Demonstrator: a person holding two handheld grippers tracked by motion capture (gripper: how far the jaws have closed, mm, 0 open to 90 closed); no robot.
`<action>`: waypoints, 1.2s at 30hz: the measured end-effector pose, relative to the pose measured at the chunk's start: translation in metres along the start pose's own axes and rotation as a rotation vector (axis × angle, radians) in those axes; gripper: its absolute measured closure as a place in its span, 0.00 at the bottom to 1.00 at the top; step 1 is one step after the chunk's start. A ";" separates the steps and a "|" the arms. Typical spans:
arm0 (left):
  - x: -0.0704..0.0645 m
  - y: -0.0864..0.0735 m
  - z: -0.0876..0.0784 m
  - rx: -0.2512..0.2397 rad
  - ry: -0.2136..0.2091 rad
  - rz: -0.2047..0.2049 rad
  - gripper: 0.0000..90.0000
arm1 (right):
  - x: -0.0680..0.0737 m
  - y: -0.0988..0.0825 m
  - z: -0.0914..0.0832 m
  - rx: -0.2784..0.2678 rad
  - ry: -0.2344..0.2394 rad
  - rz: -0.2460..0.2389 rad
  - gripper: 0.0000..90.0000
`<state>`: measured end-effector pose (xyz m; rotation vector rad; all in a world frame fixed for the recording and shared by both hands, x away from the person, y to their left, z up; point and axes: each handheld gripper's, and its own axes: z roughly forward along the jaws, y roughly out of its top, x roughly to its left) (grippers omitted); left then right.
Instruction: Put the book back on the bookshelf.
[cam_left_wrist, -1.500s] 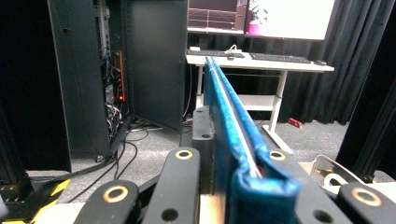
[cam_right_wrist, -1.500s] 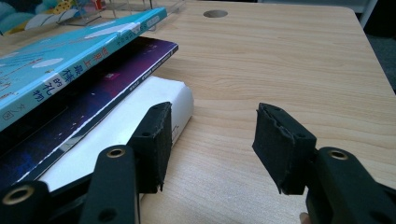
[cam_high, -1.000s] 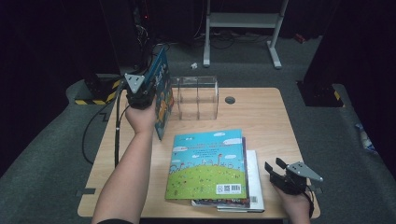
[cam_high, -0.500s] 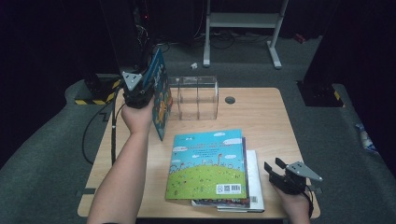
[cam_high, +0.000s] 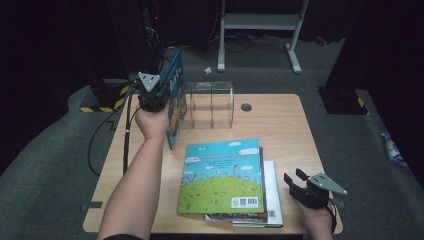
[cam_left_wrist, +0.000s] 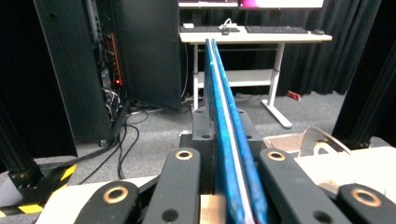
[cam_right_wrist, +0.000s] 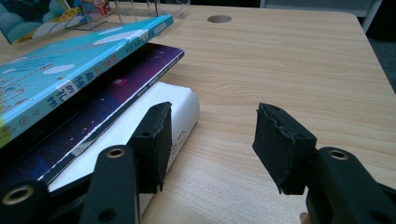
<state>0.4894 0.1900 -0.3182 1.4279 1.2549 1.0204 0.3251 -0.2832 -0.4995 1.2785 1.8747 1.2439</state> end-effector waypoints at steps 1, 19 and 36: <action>-0.001 0.003 0.002 -0.003 0.000 0.000 0.93 | -0.001 0.000 0.000 0.000 -0.003 0.005 0.51; 0.004 0.001 0.016 -0.034 0.052 -0.009 0.93 | -0.002 -0.001 -0.001 -0.003 -0.004 0.004 0.52; 0.009 -0.007 0.022 -0.062 0.066 -0.041 0.92 | -0.001 -0.002 0.001 0.007 -0.004 0.005 0.52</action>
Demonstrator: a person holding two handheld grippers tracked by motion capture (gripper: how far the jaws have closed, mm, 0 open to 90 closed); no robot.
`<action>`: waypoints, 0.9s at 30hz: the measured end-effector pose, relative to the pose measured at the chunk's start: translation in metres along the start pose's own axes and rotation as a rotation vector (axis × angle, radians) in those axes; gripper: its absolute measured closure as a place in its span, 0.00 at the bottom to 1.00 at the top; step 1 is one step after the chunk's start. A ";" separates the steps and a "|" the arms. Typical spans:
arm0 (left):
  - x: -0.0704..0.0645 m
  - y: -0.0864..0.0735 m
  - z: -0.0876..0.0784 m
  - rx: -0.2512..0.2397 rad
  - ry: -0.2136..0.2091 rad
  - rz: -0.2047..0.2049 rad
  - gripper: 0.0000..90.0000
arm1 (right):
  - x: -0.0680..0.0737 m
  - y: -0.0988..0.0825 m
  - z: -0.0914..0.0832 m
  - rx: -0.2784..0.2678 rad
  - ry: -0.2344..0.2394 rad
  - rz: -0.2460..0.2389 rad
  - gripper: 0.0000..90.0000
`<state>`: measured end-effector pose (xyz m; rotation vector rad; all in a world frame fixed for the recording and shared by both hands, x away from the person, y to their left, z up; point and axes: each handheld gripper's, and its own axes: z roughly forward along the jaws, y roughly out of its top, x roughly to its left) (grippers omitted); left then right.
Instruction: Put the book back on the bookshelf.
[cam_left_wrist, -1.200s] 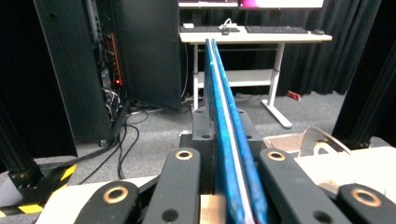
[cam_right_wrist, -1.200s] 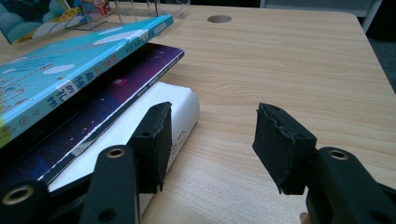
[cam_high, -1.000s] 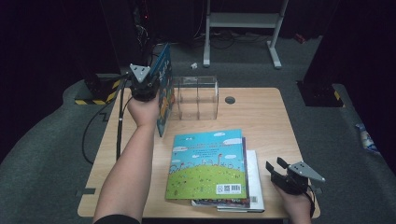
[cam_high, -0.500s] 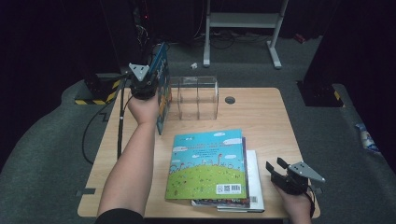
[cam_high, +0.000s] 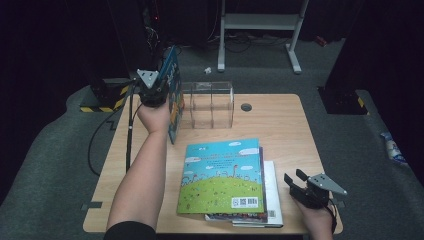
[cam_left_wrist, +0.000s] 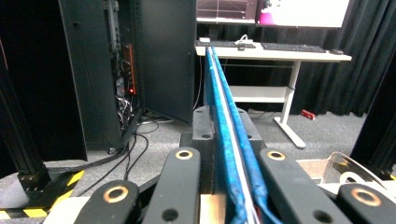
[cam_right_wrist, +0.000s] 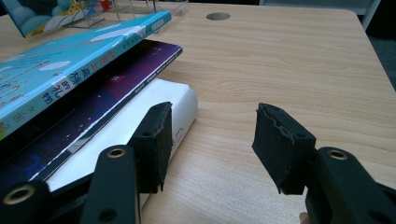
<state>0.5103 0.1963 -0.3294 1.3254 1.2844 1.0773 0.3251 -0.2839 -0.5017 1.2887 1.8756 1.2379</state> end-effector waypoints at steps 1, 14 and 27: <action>0.001 -0.001 0.001 -0.001 0.000 0.001 0.92 | 0.000 0.000 0.000 0.000 0.003 -0.002 0.52; 0.008 -0.003 0.001 -0.003 -0.012 -0.015 0.91 | 0.000 0.000 0.000 0.001 0.004 -0.003 0.52; 0.015 -0.003 -0.001 -0.007 -0.048 -0.024 0.82 | 0.002 0.000 0.001 0.007 0.005 -0.009 0.52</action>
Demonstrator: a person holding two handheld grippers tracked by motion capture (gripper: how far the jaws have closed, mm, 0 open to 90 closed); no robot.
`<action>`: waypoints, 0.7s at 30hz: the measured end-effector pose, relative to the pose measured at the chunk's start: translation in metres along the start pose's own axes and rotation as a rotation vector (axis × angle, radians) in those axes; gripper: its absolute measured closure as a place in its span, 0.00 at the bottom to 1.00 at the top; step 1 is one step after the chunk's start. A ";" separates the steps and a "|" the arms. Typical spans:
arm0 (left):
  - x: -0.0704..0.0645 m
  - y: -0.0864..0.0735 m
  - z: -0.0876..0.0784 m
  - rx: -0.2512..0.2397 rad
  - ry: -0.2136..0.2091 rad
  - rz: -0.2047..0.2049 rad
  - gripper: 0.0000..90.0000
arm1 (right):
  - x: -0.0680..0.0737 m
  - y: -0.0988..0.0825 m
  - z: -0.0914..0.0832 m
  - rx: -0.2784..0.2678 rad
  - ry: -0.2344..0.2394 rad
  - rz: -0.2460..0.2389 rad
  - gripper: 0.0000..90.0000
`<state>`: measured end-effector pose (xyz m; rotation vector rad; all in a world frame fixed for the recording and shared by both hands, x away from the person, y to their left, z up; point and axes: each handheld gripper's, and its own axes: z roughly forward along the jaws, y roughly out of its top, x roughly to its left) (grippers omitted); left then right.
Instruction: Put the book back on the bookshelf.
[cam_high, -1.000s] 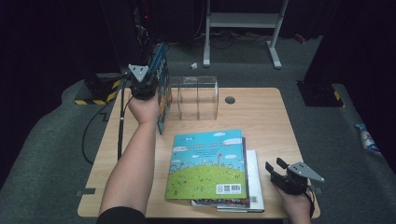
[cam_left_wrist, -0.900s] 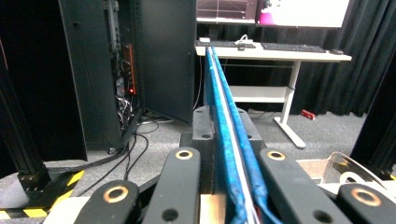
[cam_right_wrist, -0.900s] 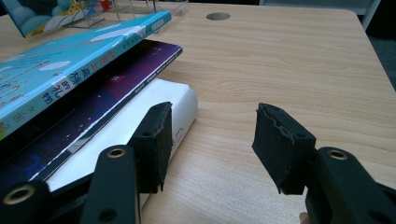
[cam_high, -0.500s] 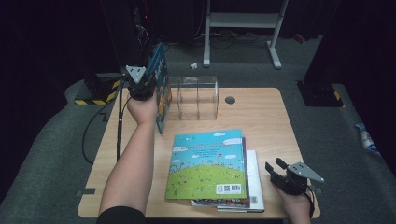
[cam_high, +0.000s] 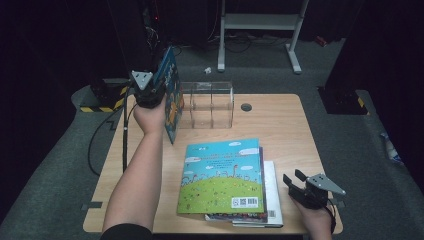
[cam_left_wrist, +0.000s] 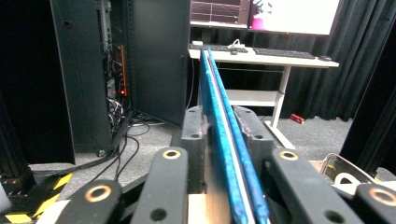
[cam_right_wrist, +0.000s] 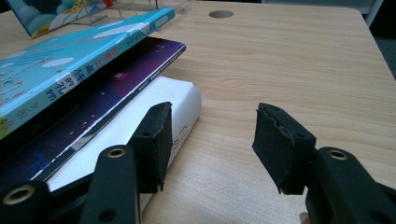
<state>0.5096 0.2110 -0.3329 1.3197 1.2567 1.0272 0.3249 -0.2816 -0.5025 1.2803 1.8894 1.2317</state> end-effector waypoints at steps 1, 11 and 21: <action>0.000 0.000 0.000 0.004 0.000 0.000 0.81 | 0.000 0.000 0.000 -0.001 0.001 -0.001 0.52; 0.000 -0.004 0.001 0.047 -0.013 0.010 0.68 | 0.001 0.000 0.001 0.004 0.003 0.000 0.52; 0.003 -0.007 -0.007 0.071 -0.031 -0.007 0.55 | 0.002 0.000 0.002 0.003 0.009 -0.001 0.51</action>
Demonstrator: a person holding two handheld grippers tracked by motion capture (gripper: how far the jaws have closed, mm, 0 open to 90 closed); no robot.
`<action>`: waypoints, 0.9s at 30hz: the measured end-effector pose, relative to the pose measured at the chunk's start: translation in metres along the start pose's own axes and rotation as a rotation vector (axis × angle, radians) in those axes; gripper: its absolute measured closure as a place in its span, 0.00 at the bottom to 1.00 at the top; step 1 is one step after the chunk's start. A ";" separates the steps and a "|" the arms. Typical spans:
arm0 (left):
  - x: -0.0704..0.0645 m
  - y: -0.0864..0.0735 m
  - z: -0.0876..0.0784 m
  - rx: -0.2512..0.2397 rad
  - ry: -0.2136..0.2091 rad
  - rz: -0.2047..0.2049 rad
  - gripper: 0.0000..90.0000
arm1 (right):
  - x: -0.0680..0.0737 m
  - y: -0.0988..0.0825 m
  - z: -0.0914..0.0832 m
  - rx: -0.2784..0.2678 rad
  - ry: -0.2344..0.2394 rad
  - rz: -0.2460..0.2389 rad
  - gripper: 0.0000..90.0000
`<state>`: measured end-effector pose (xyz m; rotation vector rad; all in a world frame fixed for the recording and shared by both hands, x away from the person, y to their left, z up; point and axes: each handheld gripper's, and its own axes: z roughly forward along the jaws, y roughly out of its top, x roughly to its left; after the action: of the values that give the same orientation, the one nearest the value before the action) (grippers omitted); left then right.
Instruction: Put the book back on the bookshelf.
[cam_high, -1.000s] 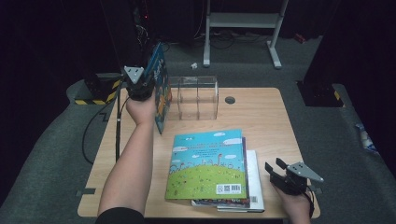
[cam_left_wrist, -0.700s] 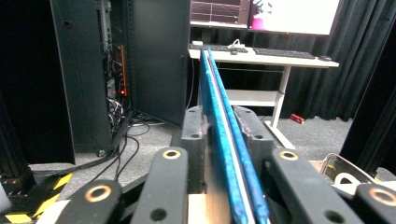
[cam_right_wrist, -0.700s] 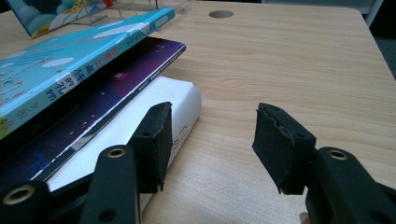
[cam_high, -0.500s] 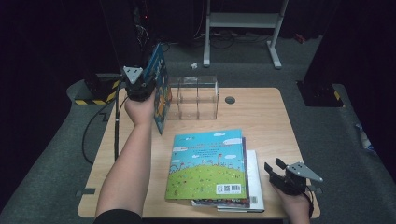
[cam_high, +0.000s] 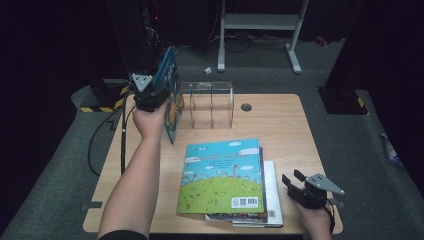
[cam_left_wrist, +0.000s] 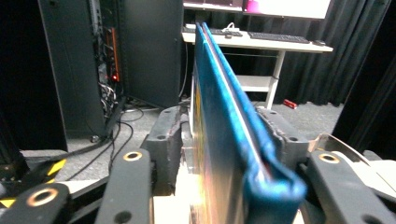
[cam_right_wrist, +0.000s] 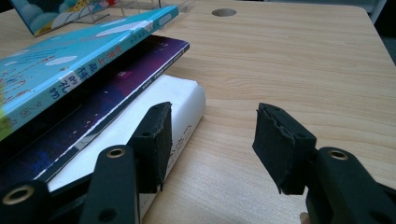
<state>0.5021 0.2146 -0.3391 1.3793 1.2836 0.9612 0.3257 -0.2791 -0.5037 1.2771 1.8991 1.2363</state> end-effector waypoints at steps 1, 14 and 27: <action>0.000 0.000 -0.001 0.001 0.000 0.001 0.55 | 0.000 0.000 0.000 0.001 0.001 -0.003 0.51; 0.003 -0.005 -0.023 0.040 -0.030 -0.004 0.32 | 0.002 0.001 0.000 0.010 -0.001 -0.004 0.49; 0.016 -0.029 -0.055 0.091 -0.054 0.014 0.25 | 0.004 0.002 0.000 0.018 0.005 -0.012 0.49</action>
<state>0.4448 0.2370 -0.3568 1.4768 1.2921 0.8784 0.3252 -0.2750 -0.5017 1.2712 1.9222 1.2204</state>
